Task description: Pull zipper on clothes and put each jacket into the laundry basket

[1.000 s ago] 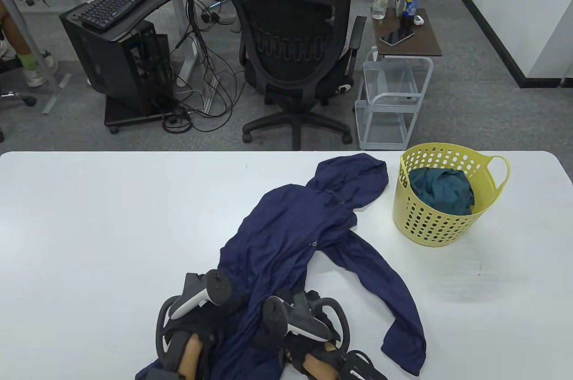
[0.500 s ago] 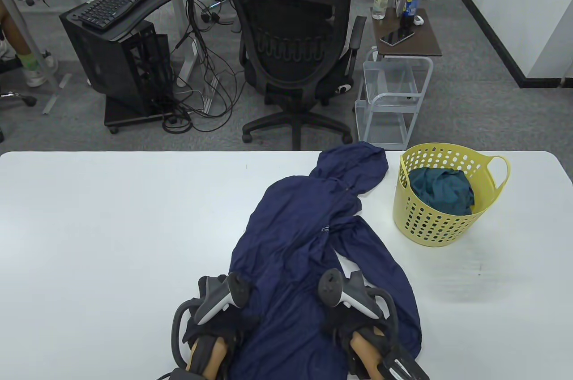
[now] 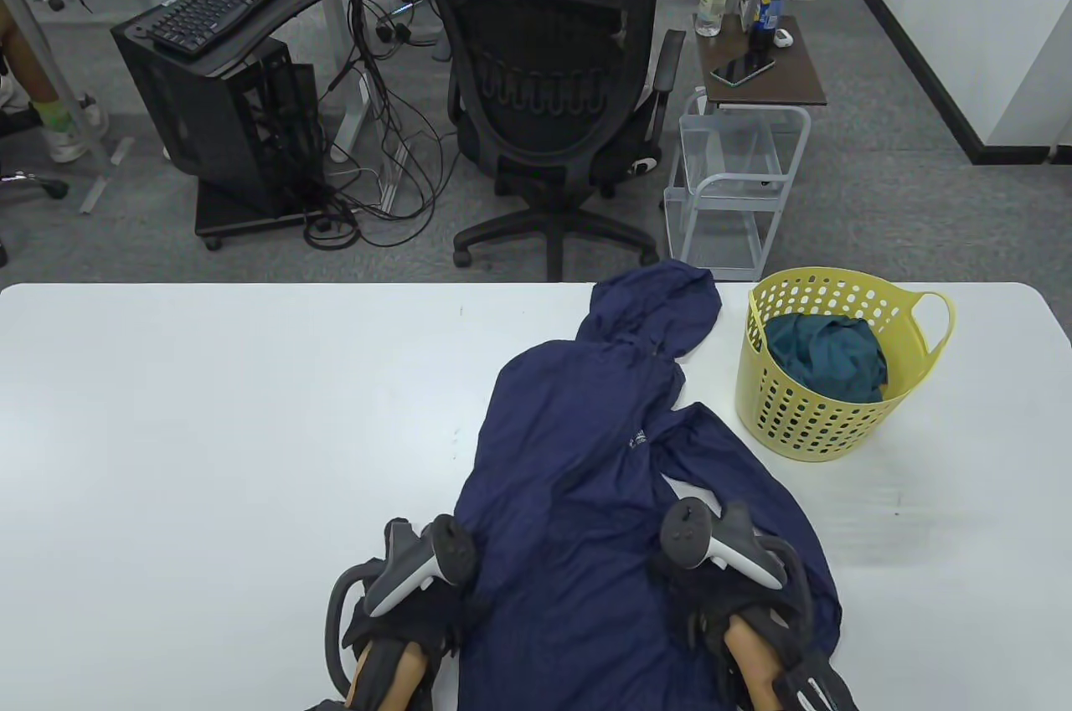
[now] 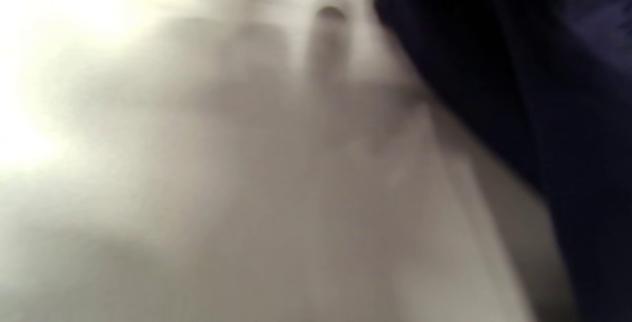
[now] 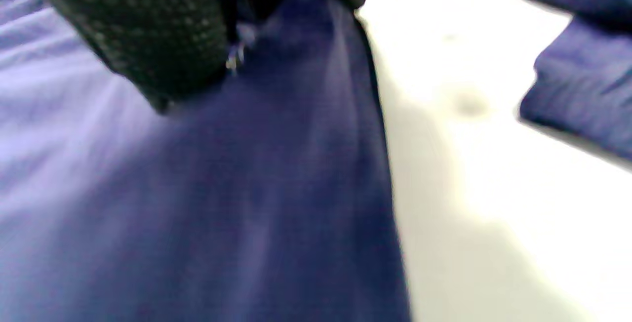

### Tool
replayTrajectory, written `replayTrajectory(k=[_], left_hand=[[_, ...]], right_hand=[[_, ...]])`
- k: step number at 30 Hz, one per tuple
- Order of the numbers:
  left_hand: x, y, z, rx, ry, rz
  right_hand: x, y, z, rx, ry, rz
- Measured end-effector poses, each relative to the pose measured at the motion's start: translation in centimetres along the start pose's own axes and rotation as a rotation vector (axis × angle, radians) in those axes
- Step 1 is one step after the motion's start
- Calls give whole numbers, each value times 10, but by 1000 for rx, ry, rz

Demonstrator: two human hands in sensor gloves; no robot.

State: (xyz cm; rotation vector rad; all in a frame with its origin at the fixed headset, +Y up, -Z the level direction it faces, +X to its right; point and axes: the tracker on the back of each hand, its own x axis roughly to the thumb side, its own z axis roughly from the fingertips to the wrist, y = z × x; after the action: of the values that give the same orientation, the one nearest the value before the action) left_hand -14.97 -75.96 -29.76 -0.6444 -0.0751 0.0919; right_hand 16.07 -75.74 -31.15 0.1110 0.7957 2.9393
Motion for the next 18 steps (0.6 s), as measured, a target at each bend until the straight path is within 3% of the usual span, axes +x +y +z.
replayTrajectory(k=[2, 4, 8, 10, 14, 18], left_hand=[[4, 3, 6, -23, -79, 39], [2, 8, 9, 22, -97, 91], [-20, 25, 17, 266, -28, 178], [-33, 29, 19, 338, 26, 193], [-52, 30, 12, 388, 91, 203], [-60, 28, 4, 372, 112, 225]], right_hand=[[5, -5, 7, -13, 33, 60], [12, -15, 16, -65, 48, 62], [43, -52, 35, -280, -4, -11], [62, -68, 38, -337, -27, -23], [101, -90, 23, -439, -46, -32], [127, -88, -13, -463, -24, -92]])
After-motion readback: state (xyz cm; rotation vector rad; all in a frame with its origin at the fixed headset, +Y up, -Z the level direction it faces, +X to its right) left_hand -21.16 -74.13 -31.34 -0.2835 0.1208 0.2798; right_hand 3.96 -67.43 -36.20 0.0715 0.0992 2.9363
